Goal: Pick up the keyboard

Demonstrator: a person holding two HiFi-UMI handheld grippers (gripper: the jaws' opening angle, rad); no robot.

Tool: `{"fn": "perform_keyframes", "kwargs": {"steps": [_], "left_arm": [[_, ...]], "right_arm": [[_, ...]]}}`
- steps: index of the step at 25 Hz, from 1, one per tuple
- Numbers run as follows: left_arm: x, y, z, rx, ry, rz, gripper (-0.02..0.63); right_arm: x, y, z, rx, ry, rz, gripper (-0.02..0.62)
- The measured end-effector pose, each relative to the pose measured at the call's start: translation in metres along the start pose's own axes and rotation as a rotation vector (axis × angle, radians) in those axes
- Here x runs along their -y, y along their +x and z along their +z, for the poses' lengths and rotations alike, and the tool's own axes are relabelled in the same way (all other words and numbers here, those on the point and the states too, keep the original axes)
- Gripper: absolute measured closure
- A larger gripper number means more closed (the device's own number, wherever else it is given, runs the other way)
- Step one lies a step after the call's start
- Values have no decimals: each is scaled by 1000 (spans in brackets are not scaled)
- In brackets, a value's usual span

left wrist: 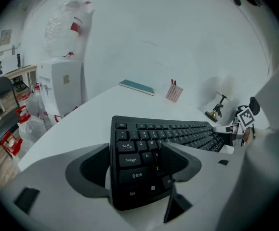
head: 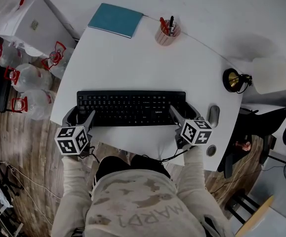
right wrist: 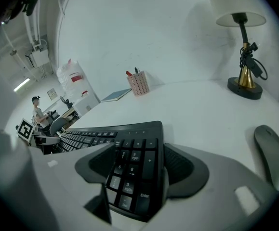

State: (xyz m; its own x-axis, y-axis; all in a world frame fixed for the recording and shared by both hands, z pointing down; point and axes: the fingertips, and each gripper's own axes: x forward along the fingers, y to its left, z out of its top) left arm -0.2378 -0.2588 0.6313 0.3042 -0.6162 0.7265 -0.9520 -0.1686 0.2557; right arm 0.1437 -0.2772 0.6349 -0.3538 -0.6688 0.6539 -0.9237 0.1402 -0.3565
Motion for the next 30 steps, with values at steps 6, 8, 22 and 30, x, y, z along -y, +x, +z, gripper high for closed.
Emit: {"fn": "perform_keyframes", "kwargs": {"steps": [6, 8, 22, 30], "left_arm": [[-1, 0, 0, 10, 8, 12, 273], [-1, 0, -1, 4, -1, 16, 273], [5, -29, 38, 135, 22, 20, 279], [22, -63, 75, 268, 58, 8, 279]], "right_arm": [[1, 0, 0, -17, 4, -6, 270], [1, 0, -1, -17, 2, -3, 275], [-18, -34, 26, 154, -28, -13, 285], [-34, -73, 65, 286, -86, -27, 284]]}}
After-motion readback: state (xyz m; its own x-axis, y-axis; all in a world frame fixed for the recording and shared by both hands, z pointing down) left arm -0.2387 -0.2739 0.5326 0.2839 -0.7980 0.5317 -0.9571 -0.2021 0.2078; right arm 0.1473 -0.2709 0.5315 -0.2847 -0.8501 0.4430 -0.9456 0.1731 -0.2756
